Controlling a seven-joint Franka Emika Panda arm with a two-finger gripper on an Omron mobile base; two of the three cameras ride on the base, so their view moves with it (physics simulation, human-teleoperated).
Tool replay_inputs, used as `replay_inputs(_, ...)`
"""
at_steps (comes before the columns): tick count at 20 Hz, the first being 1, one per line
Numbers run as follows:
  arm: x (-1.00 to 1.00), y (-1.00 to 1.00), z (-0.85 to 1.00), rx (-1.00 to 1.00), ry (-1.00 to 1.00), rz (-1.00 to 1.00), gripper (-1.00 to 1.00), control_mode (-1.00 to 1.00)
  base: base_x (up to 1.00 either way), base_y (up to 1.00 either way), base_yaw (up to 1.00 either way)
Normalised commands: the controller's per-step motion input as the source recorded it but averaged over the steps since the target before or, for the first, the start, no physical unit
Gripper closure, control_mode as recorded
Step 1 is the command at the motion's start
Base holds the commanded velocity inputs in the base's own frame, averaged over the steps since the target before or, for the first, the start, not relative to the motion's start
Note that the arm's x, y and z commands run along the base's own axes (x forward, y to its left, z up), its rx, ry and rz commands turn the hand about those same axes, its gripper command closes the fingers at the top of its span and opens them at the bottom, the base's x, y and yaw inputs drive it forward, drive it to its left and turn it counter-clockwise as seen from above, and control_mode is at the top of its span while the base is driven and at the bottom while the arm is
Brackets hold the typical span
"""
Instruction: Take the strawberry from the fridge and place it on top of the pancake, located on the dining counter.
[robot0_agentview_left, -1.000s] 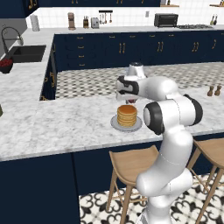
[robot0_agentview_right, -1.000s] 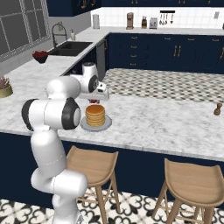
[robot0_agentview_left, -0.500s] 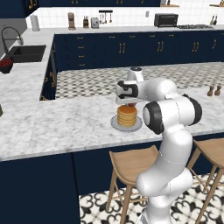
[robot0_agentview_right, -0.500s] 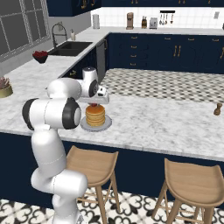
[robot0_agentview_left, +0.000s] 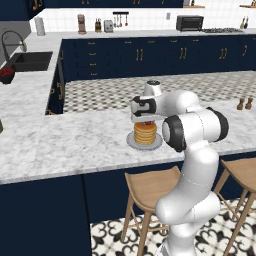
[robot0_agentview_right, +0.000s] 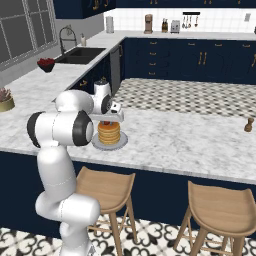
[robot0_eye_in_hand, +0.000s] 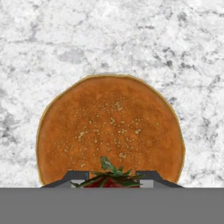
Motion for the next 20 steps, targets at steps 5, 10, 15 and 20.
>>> replay_inputs(5,0.0,0.0,-0.1,0.0,0.0,0.0,1.0,-1.0,0.0,0.0,0.0)
replay_inputs(10,0.0,0.0,-0.01,0.0,0.0,0.0,1.0,-1.0,0.0,0.0,0.0)
replay_inputs(15,-0.03,0.0,0.0,0.0,0.0,0.0,1.0,-1.0,0.0,0.0,0.0)
replay_inputs(20,-0.07,0.0,0.01,0.0,0.0,0.0,1.0,-1.0,0.0,0.0,0.0)
